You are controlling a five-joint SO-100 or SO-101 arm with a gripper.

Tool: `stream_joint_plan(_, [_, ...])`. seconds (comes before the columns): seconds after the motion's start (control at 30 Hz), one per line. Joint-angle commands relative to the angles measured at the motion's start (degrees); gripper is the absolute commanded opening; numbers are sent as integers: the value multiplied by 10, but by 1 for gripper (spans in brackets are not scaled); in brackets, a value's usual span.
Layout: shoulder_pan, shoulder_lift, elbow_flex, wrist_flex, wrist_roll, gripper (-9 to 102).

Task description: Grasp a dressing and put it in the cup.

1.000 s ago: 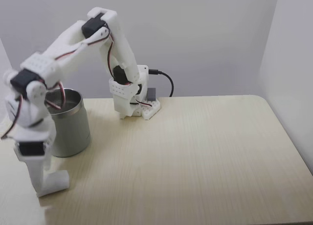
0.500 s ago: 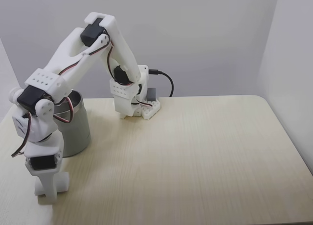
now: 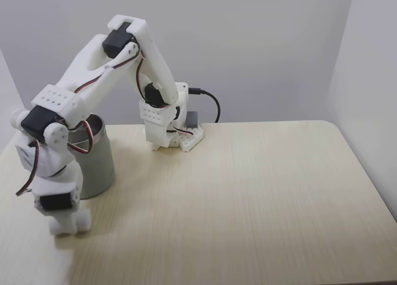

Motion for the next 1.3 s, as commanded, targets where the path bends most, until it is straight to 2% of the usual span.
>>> stream_joint_plan(0.0, [3,-69,60,59,19,0])
stream_joint_plan(0.3, [8,-120,243,262,39,0])
stream_joint_plan(0.47, [15,-124,331,339,40,0])
stream_joint_plan(0.73, [20,-225,317,344,40,0])
stream_joint_plan(1.07, [62,-359,132,343,-47,0])
stream_joint_plan(1.27, [122,-489,3,337,-127,0])
